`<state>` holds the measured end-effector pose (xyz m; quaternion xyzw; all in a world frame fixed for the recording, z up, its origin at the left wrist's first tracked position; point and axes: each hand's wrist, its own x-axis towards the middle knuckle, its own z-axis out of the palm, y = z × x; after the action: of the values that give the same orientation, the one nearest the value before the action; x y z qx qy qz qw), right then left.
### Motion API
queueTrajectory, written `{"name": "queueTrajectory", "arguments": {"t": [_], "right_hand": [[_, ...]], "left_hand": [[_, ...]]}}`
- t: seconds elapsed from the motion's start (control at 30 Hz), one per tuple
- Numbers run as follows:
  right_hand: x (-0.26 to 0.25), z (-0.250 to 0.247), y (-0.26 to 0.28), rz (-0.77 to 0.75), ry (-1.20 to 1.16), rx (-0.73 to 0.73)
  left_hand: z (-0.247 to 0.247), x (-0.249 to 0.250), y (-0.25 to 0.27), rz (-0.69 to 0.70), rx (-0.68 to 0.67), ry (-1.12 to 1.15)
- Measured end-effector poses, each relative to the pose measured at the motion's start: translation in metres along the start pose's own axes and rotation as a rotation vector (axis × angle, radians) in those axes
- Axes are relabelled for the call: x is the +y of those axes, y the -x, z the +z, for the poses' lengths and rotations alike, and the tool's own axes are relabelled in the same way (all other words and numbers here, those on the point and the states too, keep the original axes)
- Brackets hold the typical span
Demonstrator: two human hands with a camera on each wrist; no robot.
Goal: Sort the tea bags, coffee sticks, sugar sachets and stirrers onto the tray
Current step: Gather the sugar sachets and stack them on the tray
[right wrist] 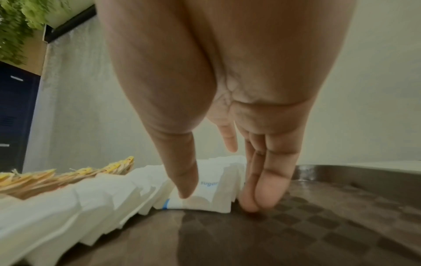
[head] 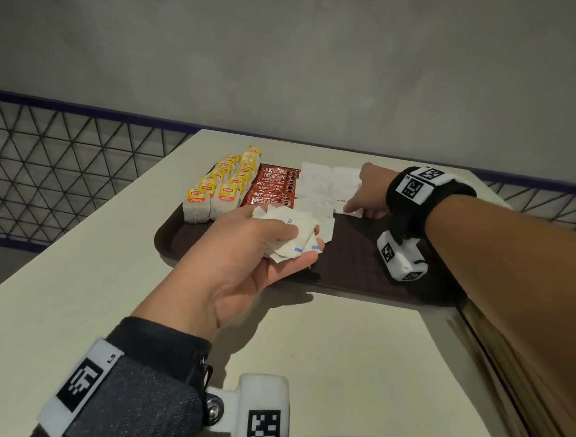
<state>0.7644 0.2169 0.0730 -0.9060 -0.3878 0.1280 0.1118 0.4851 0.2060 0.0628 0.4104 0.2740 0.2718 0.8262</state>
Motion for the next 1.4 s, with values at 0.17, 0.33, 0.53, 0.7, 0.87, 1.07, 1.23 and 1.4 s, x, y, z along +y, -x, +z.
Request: {"name": "queueTrajectory", "arguments": {"t": [0.17,0.33,0.53,0.7,0.87,1.07,1.23,1.4], "right_hand": [[-0.009,-0.023,0.052,-0.091,-0.299,0.023],[-0.018,-0.011,0.148,-0.125,-1.067,-0.285],[-0.009,0.044,0.214,-0.124,-1.43,-0.308],[0.002,0.06,0.222,-0.046,-1.603,-0.197],[0.001,0.059,0.225,-0.081,-1.524,-0.186],[0.0,0.063,0.225,-0.104,-1.457,-0.163],[0.006,0.062,0.222,-0.07,-1.469,-0.111],[0.005,0.061,0.223,-0.064,-1.467,-0.132]], "left_hand": [[0.0,0.001,0.003,0.031,0.045,-0.094],[0.001,0.003,0.011,0.052,0.067,-0.343],[0.007,-0.001,0.024,0.051,-0.09,-0.473],[0.01,-0.003,0.022,0.039,-0.024,-0.501],[0.007,-0.005,0.018,0.073,0.025,-0.515],[0.008,-0.007,0.017,0.096,0.097,-0.434],[0.01,-0.009,0.015,0.098,0.11,-0.408],[0.009,-0.009,0.014,0.099,0.107,-0.382]]}}
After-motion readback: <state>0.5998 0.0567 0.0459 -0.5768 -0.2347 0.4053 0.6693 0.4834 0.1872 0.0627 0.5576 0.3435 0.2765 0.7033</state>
